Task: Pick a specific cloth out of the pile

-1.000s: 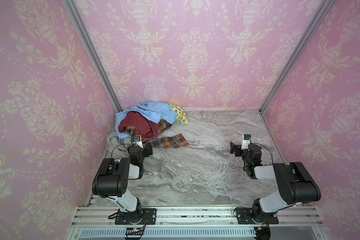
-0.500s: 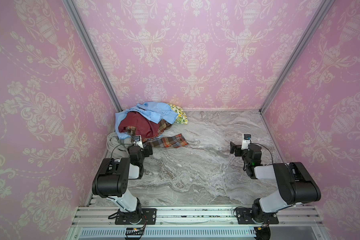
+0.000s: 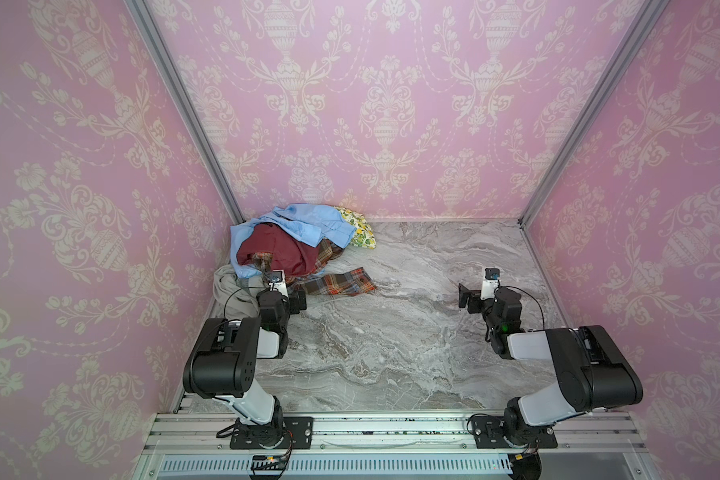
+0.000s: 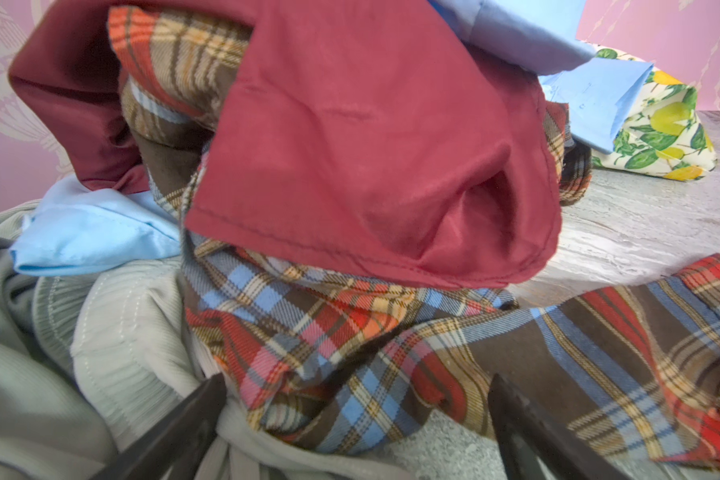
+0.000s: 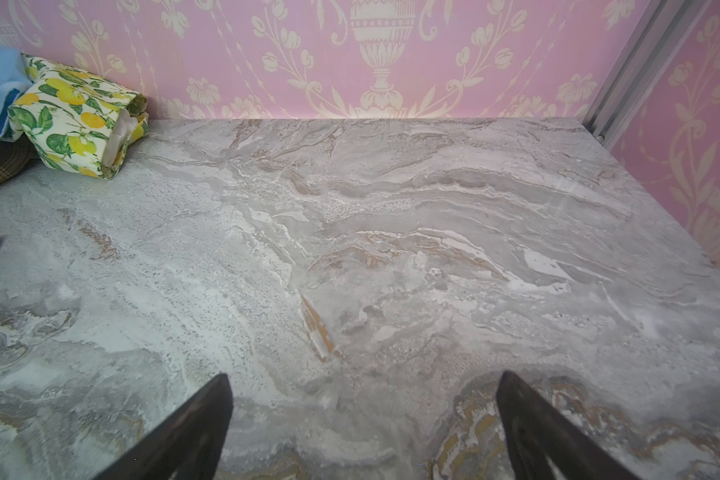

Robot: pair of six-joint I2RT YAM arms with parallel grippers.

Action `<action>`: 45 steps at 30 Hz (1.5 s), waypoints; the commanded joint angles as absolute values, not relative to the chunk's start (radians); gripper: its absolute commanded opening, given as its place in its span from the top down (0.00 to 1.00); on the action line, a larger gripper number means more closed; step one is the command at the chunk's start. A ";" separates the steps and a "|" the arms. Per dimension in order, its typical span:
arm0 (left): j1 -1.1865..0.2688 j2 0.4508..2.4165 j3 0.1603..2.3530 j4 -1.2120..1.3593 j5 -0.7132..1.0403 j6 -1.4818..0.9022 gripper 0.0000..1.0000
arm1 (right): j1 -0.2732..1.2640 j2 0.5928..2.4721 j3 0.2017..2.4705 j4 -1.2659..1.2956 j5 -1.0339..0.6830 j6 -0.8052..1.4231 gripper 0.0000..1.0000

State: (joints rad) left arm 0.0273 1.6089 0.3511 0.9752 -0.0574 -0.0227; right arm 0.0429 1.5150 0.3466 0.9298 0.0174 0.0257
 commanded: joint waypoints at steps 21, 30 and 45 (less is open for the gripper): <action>0.015 1.229 0.457 0.428 0.046 -0.049 0.01 | 0.167 1.252 0.301 0.841 0.231 -0.068 0.00; -0.026 1.140 0.626 0.031 -0.053 -0.169 0.01 | 0.165 1.194 0.289 0.832 0.232 -0.051 0.00; -0.102 1.073 0.813 -0.339 -0.021 -0.354 0.02 | 0.202 0.997 0.268 0.772 -0.013 -0.005 0.01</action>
